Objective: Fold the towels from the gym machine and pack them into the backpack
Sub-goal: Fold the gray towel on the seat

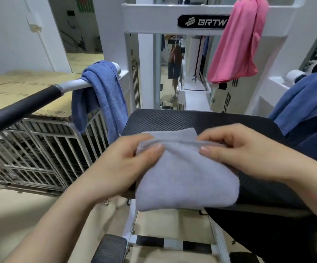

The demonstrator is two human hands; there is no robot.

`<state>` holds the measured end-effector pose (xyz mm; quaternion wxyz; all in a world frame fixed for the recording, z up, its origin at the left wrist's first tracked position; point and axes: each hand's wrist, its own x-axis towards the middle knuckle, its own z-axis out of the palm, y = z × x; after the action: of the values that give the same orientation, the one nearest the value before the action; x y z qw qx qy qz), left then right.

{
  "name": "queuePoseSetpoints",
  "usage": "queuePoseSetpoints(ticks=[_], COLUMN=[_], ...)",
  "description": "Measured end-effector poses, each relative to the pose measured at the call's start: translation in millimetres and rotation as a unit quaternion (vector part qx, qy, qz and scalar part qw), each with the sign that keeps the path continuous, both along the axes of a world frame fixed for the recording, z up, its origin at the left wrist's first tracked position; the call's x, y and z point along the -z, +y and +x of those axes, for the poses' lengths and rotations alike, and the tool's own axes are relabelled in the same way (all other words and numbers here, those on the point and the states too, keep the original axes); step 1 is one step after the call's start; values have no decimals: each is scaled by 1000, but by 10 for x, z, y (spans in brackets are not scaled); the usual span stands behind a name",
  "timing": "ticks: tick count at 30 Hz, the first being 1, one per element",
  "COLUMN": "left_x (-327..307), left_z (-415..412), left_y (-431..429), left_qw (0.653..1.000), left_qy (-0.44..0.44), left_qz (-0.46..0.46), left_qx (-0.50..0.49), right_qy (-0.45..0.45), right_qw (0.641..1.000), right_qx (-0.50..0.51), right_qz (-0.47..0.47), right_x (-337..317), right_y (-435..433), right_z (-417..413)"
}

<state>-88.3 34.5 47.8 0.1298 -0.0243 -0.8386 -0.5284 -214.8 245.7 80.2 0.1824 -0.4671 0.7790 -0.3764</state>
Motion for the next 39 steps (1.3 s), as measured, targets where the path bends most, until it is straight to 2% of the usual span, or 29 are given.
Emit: queuePoseSetpoints(ticks=[1, 3, 6, 8, 10, 14, 20, 22, 24, 25, 27, 30, 32, 34, 36, 39], left_x=[0, 53, 147, 182, 209, 255, 301, 321, 300, 283, 256, 288, 311, 274, 209, 88], left_z=[-117, -342, -589, -685, -734, -751, -765, -751, -736, -732, -719, -615, -516, -412, -336, -234], left_y=[-49, -153, -269, -300, -302, -270, -200, -235, -309, -341, -353, -303, -296, -264, -194, -9], left_qw=[999, 992, 972, 963, 955, 941, 898, 879, 871, 880, 920, 982, 995, 993, 994, 998], left_qy=[-18, -50, -67, -71, -69, -65, -42, -74, -112, -118, -114, -94, -74, -69, -45, 34], left_qz=[13, -49, -142, -168, -195, -244, -342, -385, -413, -404, -332, -119, -4, 88, 94, 41], left_qx=[-35, -100, -172, -198, -214, -224, -275, -271, -243, -221, -176, -114, -71, -35, -18, -22], right_qy=[-40, -113, -130, -84, 1, 116, 263, 241, 182, 148, 89, 49, 12, -86, -181, -255], right_qw=[998, 990, 988, 991, 990, 974, 920, 922, 935, 942, 952, 971, 986, 993, 984, 959], right_qx=[38, 81, 70, 92, 120, 125, 118, 104, 84, 76, 59, 51, 47, 30, 0, 4], right_qz=[-24, -23, 38, 54, 73, 147, 265, 285, 292, 293, 285, 228, 159, 70, -8, -121], right_x=[14, 57, 152, 228, 286, 297, 217, 178, 116, 88, 82, 142, 182, 203, 229, 282], right_y=[-91, -257, -439, -533, -608, -668, -675, -690, -713, -724, -726, -647, -543, -433, -328, -190], right_z=[-99, -288, -483, -558, -602, -548, -481, -531, -609, -639, -678, -628, -536, -407, -278, -91])
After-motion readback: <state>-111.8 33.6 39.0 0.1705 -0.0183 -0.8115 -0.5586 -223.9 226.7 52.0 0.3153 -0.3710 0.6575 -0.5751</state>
